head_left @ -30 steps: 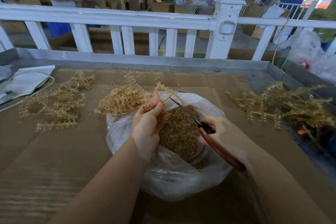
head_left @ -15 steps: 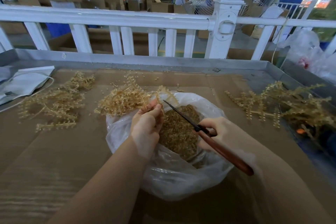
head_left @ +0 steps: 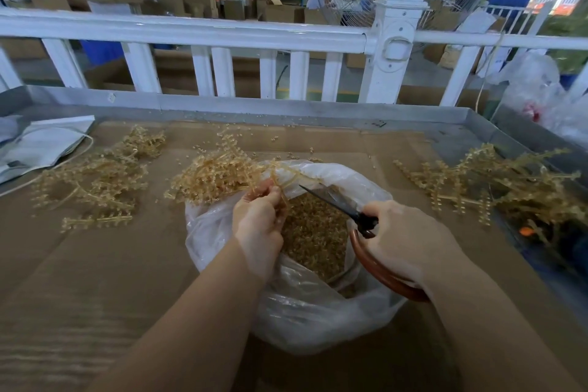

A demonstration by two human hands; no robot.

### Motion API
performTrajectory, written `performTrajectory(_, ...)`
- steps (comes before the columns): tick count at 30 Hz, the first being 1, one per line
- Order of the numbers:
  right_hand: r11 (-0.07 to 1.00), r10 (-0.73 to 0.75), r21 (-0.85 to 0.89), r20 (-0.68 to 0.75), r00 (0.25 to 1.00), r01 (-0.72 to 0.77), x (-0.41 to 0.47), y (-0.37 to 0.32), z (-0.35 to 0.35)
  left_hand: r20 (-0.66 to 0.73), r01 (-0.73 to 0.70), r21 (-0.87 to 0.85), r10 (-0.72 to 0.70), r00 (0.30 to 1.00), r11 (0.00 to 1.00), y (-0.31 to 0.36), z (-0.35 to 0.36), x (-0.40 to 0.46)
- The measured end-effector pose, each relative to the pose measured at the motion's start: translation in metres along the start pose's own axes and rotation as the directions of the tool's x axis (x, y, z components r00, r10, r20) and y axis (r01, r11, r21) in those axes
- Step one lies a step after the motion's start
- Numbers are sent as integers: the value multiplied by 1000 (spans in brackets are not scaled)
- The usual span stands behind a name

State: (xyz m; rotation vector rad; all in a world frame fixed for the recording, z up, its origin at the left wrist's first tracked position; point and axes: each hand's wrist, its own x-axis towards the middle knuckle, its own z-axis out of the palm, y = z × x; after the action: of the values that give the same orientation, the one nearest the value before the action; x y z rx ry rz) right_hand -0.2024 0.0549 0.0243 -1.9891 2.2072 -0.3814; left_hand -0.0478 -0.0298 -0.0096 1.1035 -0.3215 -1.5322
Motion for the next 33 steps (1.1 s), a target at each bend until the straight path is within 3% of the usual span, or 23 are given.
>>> performTrajectory(4,997,-46,-58,48,998,48,-4,4,-12,6,-6,-56,6,1000,998,3,4,0)
performTrajectory(10,939,-195,326,231,953,113,-6,4,-38,3,-18,7,18,1000,1000,6,10,1)
performTrajectory(17,947,-155,295,73,985,127,8,-11,-4,115,39,11,-40,993,999,-3,3,0)
performTrajectory(26,944,-140,305,21,990,127,9,-6,29,192,84,-42,-74,979,996,-6,-7,4)
performTrajectory(33,968,-181,160,-90,979,193,4,-5,35,237,69,-70,-51,970,995,-8,-8,7)
